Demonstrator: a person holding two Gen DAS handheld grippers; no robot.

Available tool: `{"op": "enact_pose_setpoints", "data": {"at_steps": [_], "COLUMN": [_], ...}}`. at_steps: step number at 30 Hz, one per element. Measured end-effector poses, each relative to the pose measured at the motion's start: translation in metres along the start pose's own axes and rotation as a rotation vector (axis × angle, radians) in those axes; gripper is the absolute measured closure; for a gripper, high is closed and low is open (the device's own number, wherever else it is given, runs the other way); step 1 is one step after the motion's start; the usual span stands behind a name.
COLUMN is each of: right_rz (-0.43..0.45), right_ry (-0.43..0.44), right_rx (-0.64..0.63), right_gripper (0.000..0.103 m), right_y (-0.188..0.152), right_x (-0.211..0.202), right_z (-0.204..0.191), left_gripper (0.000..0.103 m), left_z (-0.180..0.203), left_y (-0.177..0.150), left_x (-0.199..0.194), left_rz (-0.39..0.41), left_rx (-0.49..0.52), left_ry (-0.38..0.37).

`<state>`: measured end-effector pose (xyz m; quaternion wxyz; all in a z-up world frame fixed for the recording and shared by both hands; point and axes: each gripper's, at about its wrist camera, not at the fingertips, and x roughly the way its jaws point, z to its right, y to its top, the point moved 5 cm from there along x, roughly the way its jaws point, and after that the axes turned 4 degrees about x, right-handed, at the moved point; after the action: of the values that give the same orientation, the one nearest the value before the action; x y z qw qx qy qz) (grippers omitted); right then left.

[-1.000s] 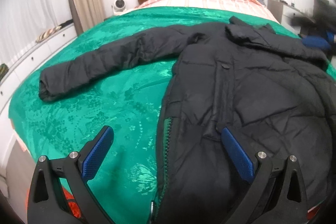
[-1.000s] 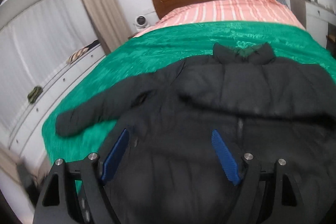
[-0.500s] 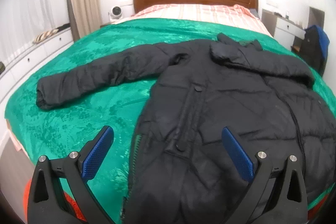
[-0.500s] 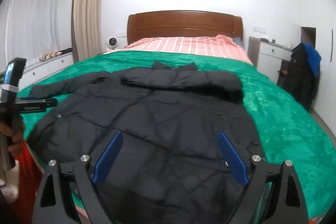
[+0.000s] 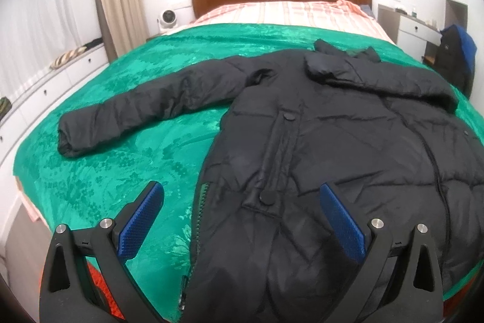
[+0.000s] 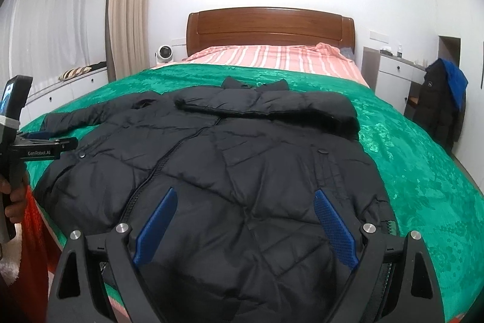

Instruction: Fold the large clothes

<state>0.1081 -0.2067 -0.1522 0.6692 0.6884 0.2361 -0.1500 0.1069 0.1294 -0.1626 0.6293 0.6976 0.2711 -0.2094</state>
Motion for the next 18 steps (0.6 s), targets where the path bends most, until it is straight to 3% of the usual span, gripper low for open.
{"op": "enact_pose_setpoints", "data": {"at_steps": [18], "right_rz": [-0.013], "right_ry": [0.009], "right_rx": [-0.018], "right_gripper": [0.012], "right_y": [-0.0053], "right_x": [0.0014], "right_z": [-0.0103], "left_gripper": [0.000], "left_z": [-0.0037], "left_y": [-0.0028], "left_x": [0.0064], "left_rz": [-0.016], "left_rx": [-0.010], "left_ry": [0.012]}}
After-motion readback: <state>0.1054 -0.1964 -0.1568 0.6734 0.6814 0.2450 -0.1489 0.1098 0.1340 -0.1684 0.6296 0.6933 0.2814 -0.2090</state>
